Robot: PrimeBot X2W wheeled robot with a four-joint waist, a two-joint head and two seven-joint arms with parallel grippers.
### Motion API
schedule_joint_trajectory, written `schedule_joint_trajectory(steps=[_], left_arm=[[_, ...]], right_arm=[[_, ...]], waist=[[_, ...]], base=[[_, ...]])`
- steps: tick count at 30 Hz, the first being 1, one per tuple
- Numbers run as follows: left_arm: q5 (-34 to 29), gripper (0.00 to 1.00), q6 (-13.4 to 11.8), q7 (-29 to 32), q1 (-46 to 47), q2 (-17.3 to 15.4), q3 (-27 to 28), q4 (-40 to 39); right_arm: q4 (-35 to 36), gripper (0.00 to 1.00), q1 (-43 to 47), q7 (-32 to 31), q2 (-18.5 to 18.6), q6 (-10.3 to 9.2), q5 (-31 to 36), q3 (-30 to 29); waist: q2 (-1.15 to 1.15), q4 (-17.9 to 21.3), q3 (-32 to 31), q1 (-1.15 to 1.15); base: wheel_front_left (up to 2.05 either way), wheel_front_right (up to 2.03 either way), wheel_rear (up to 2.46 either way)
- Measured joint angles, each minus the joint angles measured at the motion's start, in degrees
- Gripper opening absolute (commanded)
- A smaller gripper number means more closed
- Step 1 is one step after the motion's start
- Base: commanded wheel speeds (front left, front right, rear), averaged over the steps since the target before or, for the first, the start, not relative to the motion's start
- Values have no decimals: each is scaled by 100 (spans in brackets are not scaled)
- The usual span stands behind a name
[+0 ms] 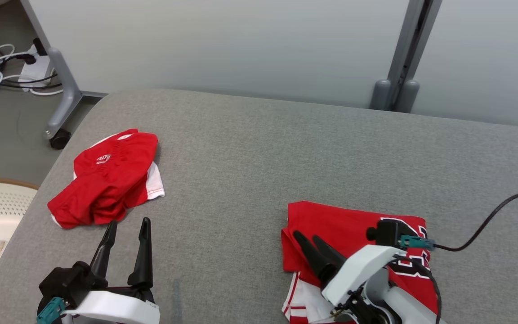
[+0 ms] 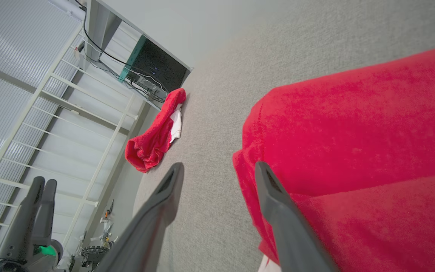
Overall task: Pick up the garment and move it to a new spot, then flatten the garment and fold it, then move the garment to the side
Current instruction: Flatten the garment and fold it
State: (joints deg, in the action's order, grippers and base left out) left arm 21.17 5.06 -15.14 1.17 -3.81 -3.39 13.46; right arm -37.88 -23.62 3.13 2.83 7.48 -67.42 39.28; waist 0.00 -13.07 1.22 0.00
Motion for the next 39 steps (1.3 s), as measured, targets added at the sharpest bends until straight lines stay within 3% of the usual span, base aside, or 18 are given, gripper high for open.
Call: schedule_joint_trajectory(steps=[6,12,19,23,28,35,36,39], left_arm=[[-9,100,-2,0,-72,-4,86,5],[-9,100,0,0,-183,-12,116,-10],[-10,100,25,0,-190,10,65,-19],[-11,100,25,0,-192,24,40,-19],[-18,100,25,0,-194,26,45,-33],[-36,100,36,0,-190,19,49,-42],[-36,100,36,0,-188,19,47,-42],[-34,100,43,0,-174,29,16,-38]], right_arm=[[797,100,-34,-16,58,1,-174,160],[2033,100,164,328,858,0,-92,-446],[2347,100,645,891,1563,0,822,-1491],[2234,100,934,1005,1577,0,1340,-1971],[2223,100,1255,1059,1325,0,2097,-2628],[2201,100,1288,967,1077,1,3620,-2918],[2124,2,1235,913,1090,1,3930,-2892],[1828,0,1061,751,1037,1,4610,-2657]], waist=[[0,231,-102,0],[0,641,-227,0],[0,907,-313,0],[0,929,-333,0],[0,930,-340,0],[0,900,-301,0],[0,886,-292,0],[0,818,-262,0]], base=[[0,0,0],[0,0,0],[0,0,0],[0,0,0],[0,0,0],[0,0,0],[0,0,0],[0,0,0]])
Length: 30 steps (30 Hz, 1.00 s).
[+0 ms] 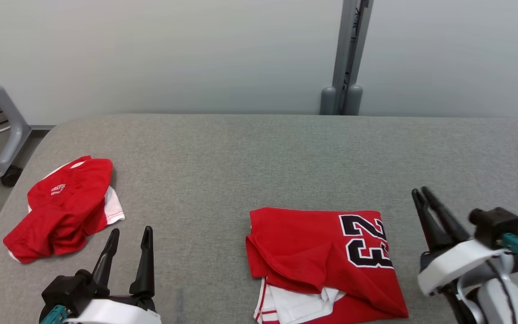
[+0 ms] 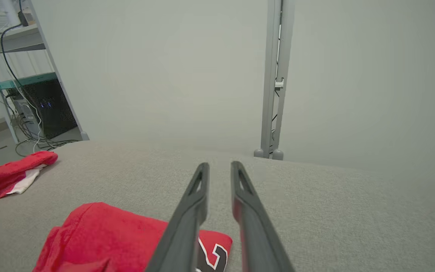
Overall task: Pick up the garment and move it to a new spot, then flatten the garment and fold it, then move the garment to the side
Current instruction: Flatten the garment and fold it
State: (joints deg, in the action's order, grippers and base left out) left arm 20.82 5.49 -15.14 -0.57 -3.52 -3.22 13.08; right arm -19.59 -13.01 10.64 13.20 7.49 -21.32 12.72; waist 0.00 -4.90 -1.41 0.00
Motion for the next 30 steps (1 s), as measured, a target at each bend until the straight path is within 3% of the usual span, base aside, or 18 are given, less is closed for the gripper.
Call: schedule_joint_trajectory(steps=[7,14,20,30], left_arm=[[44,100,0,0,59,26,-38,44],[46,100,0,0,64,35,-35,89],[44,100,1,0,55,37,13,87],[44,100,0,0,18,52,43,96]], right_arm=[[-1165,0,-246,-377,-104,0,397,477],[-2031,0,-357,-660,-364,0,-151,898],[-1937,0,-370,-678,-336,0,-744,1551],[-1189,0,-73,-641,-286,0,-1257,2849]], waist=[[0,-288,40,0],[0,-602,51,0],[0,-734,57,0],[0,-593,52,0]], base=[[0,0,0],[0,0,0],[0,0,0],[0,0,0]])
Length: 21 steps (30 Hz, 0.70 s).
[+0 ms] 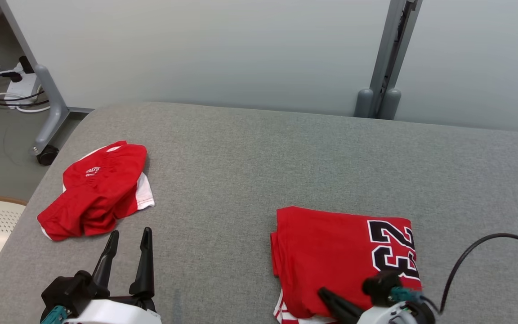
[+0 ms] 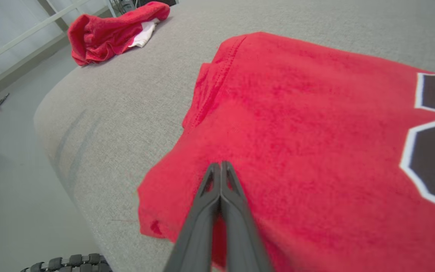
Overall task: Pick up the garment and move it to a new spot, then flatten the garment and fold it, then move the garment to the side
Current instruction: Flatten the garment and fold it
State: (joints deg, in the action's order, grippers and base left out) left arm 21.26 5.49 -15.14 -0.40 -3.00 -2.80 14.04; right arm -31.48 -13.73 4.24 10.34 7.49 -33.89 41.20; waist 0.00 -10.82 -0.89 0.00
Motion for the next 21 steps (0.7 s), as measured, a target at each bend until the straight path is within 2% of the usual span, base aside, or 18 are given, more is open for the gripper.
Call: schedule_joint_trajectory(steps=[7,11,14,21], left_arm=[[-1,100,1,0,1,3,3,8],[-1,100,0,0,1,5,32,0],[-9,100,0,0,0,7,59,-24],[-36,100,0,0,-26,10,123,-136]], right_arm=[[343,0,18,-73,22,0,-236,740],[493,0,-74,78,151,0,-346,791],[659,0,-191,326,280,0,-365,600],[1071,0,-325,868,572,0,-142,-435]], waist=[[0,157,-3,0],[0,267,-19,0],[0,364,-38,0],[0,606,-73,0]], base=[[0,0,0],[0,0,0],[0,0,0],[0,0,0]])
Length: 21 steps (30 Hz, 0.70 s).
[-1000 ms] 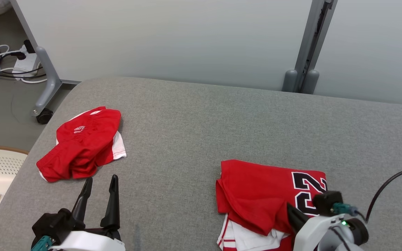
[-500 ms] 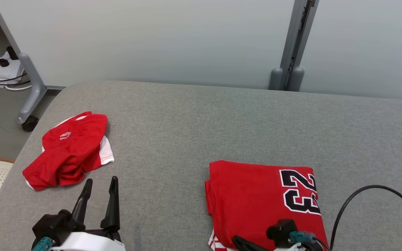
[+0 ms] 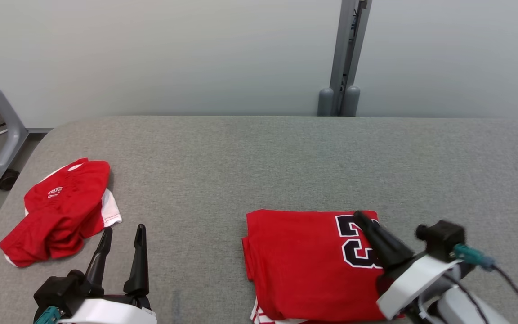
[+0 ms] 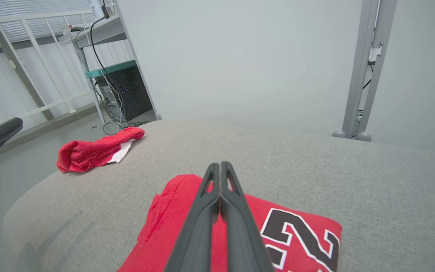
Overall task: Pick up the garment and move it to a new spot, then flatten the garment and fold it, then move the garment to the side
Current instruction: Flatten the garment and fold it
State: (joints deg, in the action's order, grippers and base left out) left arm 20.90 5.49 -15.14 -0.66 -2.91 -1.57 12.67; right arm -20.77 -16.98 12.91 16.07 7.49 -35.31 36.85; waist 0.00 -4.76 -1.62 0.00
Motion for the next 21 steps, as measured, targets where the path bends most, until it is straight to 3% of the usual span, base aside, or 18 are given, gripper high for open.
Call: schedule_joint_trajectory(steps=[5,6,8,9,13,21], left_arm=[[-24,100,0,0,-12,2,60,-88],[-25,100,0,0,-13,2,77,-100],[-34,100,0,0,-21,2,92,-130],[-40,100,0,0,-26,4,90,-143],[-54,100,0,0,-31,4,133,-175],[-68,100,7,0,-46,7,208,-250]], right_arm=[[266,0,142,123,85,0,275,-895],[327,12,196,125,81,0,337,-1067],[424,57,296,142,60,0,450,-1403],[477,100,359,151,44,0,511,-1558],[690,100,683,181,-136,0,913,-2392],[957,100,1203,201,-472,0,1294,-3208]], waist=[[0,146,14,0],[0,169,20,0],[0,212,34,0],[0,229,41,0],[0,283,77,0],[0,343,79,0]], base=[[0,0,0],[0,0,0],[0,0,0],[0,0,0],[0,0,0],[0,0,0]])
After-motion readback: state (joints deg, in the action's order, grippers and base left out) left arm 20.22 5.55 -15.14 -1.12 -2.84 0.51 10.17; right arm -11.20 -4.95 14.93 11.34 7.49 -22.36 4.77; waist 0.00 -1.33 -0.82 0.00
